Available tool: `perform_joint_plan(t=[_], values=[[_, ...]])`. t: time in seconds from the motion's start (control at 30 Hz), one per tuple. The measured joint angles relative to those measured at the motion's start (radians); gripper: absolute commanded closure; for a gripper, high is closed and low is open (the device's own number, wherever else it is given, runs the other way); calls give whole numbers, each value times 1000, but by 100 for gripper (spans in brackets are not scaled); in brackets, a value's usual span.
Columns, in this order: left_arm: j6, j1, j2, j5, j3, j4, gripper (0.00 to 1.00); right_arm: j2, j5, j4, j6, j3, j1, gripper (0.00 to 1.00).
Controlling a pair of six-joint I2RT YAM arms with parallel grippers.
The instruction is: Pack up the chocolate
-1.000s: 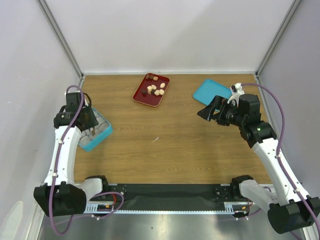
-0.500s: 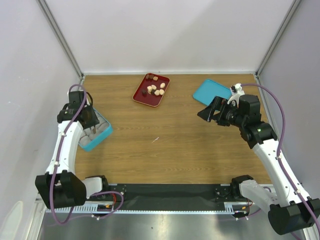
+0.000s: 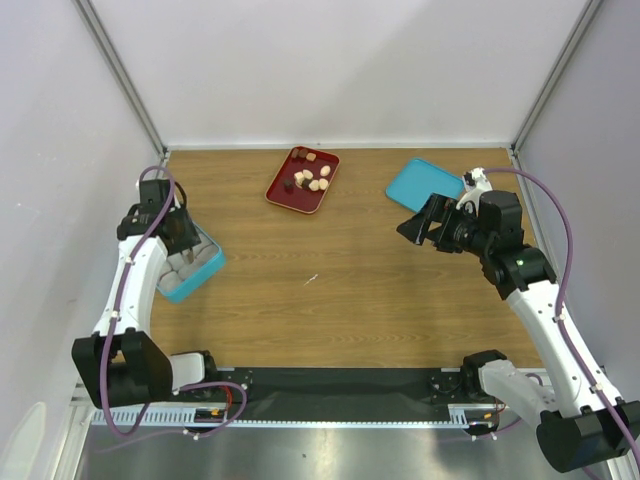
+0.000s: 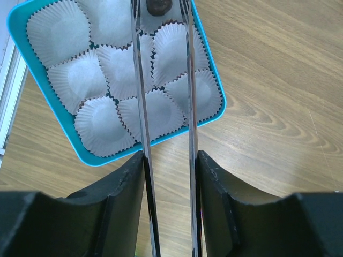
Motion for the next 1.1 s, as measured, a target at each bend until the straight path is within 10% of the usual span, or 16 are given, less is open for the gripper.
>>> perform_joint_plan(t=[0.63, 1.1], values=[[16, -24, -32, 35, 161, -48, 53, -10, 18, -5, -6, 0, 2, 1], [-19, -414, 204, 40, 298, 35, 54, -2, 63, -14, -5, 1, 4, 1]])
